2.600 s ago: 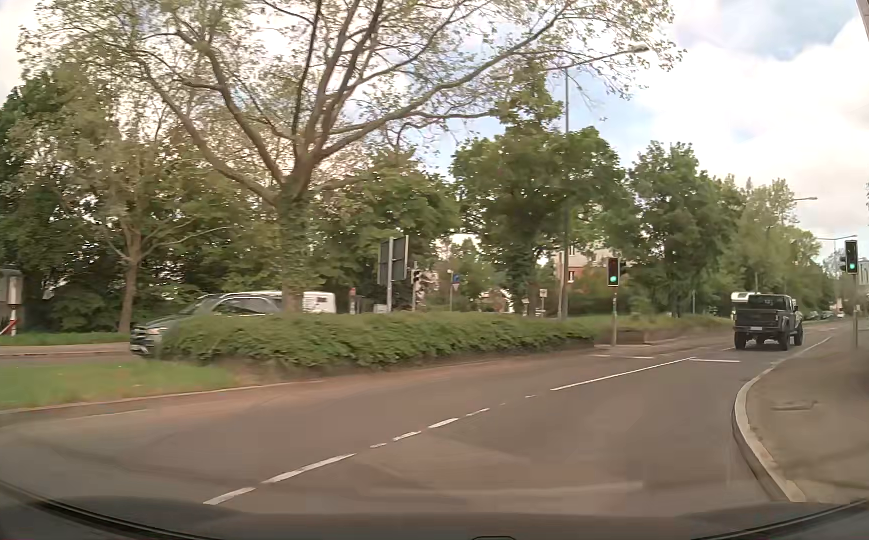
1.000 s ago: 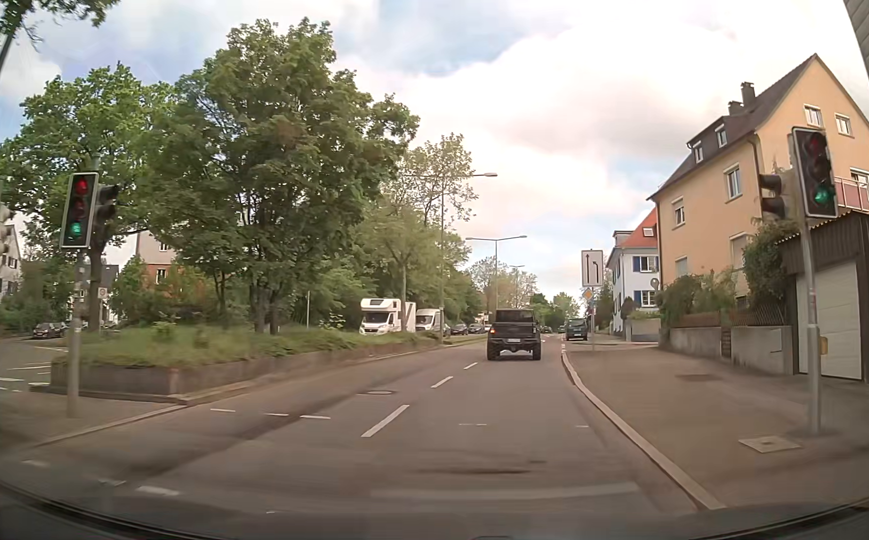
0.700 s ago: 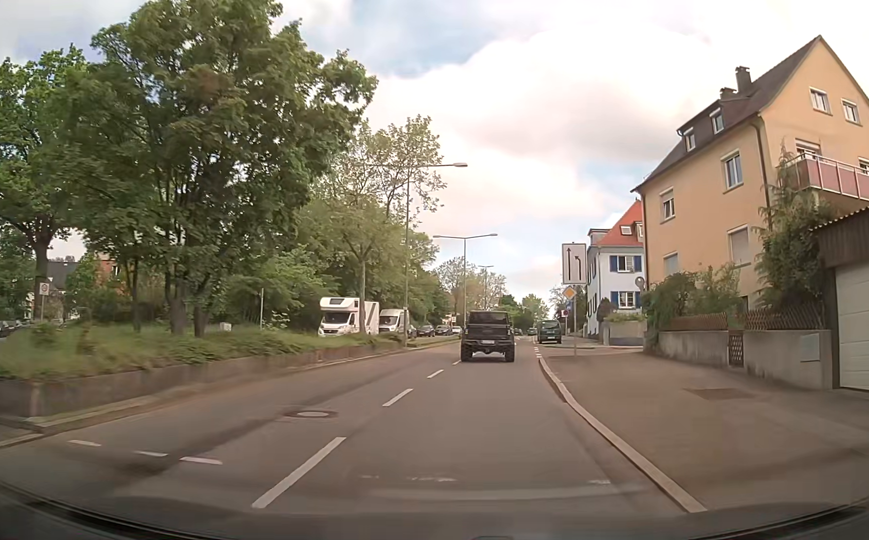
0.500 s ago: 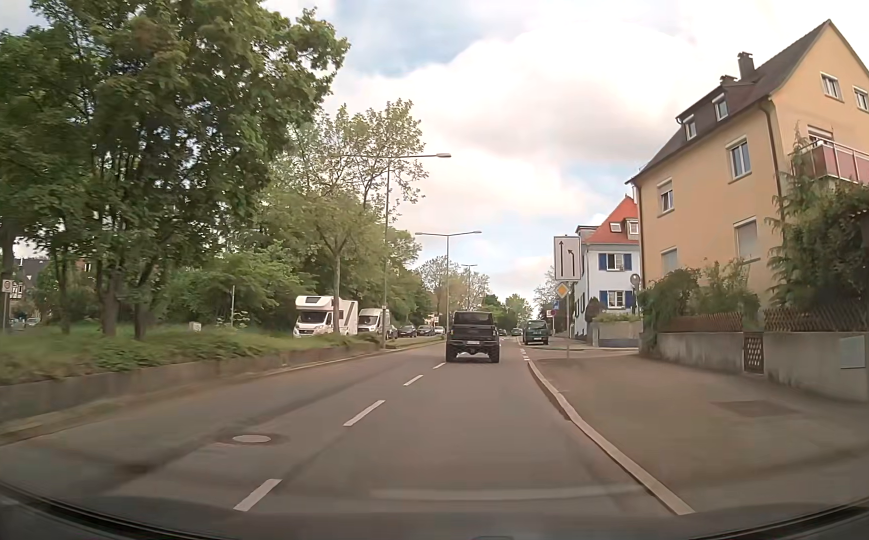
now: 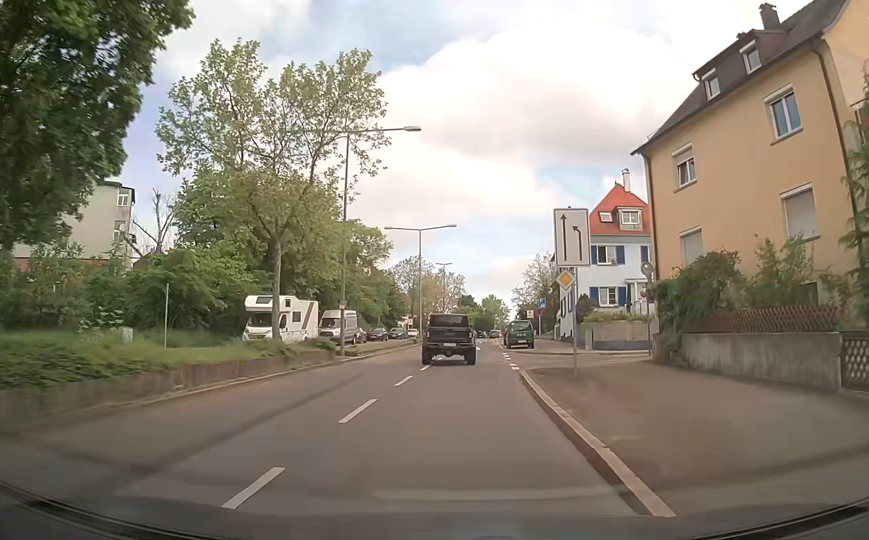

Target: Follow the waypoints while adhering to traffic rules and regulations

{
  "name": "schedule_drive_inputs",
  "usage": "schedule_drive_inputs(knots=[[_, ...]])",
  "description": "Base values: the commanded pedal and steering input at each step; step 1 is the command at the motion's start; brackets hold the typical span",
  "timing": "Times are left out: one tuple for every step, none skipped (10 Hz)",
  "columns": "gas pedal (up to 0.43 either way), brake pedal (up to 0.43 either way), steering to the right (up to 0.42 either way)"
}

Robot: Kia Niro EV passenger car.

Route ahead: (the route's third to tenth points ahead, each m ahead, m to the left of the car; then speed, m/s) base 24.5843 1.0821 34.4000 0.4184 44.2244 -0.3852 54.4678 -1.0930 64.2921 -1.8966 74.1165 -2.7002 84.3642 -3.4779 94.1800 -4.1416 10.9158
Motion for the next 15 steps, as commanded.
schedule_drive_inputs(knots=[[0.26,0.0,0.028],[0.26,0.0,0.028],[0.26,0.0,0.028],[0.248,0.0,0.023],[0.24,0.0,0.004],[0.24,0.0,-0.007],[0.24,0.0,-0.008],[0.24,0.0,-0.008],[0.24,0.0,-0.008],[0.24,0.0,-0.007],[0.24,0.0,-0.007],[0.24,0.0,-0.01],[0.228,0.0,-0.011],[0.22,0.0,-0.011],[0.22,0.0,-0.012]])
